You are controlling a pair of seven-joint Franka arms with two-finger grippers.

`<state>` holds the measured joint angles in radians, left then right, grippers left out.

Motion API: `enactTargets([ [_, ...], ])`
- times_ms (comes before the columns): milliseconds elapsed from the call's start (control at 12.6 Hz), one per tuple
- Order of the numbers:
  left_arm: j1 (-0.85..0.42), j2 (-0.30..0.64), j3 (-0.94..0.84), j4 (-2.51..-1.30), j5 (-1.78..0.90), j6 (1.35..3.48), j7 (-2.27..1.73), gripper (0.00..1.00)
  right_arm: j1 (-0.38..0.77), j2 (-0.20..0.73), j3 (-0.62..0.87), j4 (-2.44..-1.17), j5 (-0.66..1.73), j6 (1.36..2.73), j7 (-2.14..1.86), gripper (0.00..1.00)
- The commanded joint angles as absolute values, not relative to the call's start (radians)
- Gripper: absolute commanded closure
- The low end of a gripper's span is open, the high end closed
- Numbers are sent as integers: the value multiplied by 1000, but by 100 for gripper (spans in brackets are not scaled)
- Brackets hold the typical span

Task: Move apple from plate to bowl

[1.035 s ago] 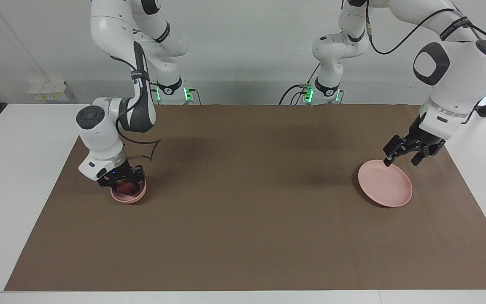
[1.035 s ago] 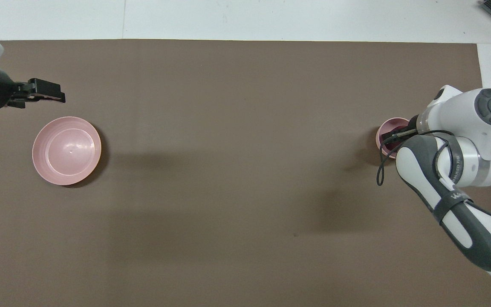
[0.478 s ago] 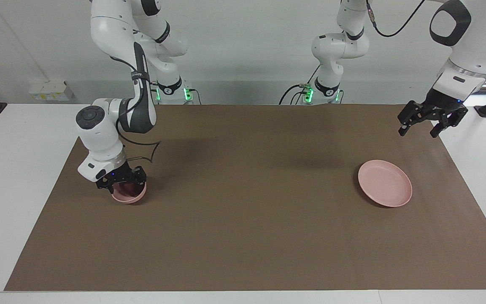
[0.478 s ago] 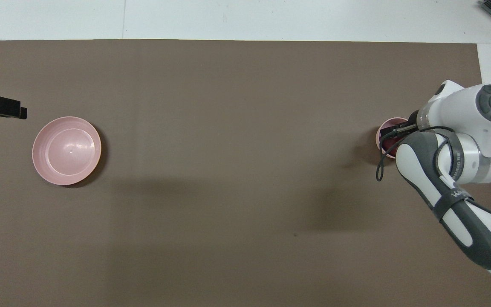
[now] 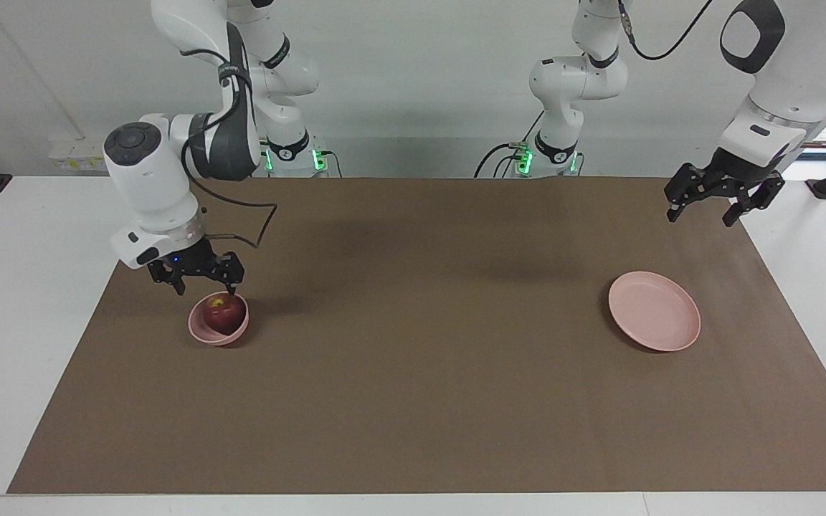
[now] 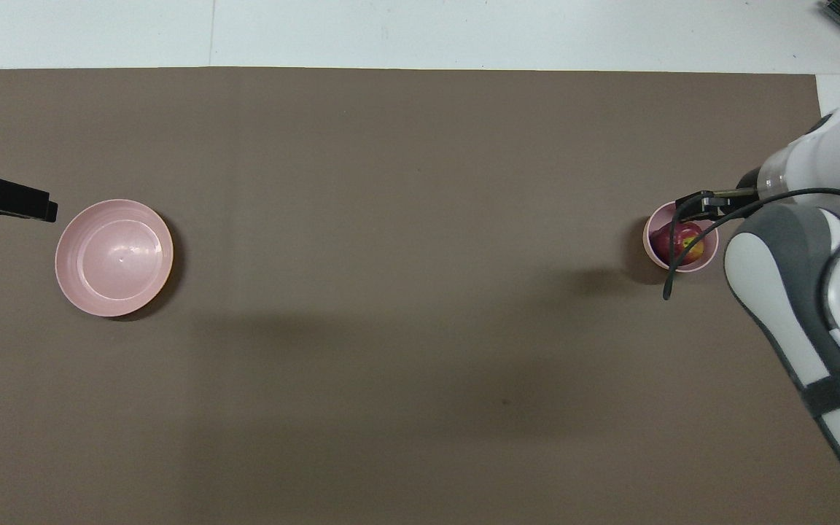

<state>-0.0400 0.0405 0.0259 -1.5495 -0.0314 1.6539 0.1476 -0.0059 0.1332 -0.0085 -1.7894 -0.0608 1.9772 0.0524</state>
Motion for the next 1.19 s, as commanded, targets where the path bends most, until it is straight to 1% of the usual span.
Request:
enactTargets([
  [0, -60, 26, 40, -1546, -21, 1580, 167, 0, -12, 10, -3, -1795, -31, 1852, 120, 0],
  [159, -60, 20, 34, -1546, -21, 1559, 192, 0, -14, -73, -5, -1795, -29, 1772, 121, 0],
  [318, -61, 18, 31, -1545, -21, 1528, 184, 0, -14, -136, -3, -1793, -23, 1708, 132, 0],
  [398, -61, 20, 31, -1545, -21, 1529, 183, 0, -12, -161, -3, -1769, -25, 1666, 140, 0],
  [478, -58, 20, 34, -1543, -21, 1532, 184, 0, -14, -175, -5, -1716, -26, 1608, 141, 0],
  [637, -48, 20, 44, -1543, -21, 1531, 184, 0, -29, -163, -6, -1634, -58, 1516, 127, 0],
  [876, -41, 20, 46, -1543, -21, 1531, 184, 0, -20, -169, -15, -1683, -31, 1514, 129, 0],
  [1114, -41, 20, 44, -1543, -21, 1531, 184, 0, -11, -173, 8, -1709, 37, 1517, 129, 0],
])
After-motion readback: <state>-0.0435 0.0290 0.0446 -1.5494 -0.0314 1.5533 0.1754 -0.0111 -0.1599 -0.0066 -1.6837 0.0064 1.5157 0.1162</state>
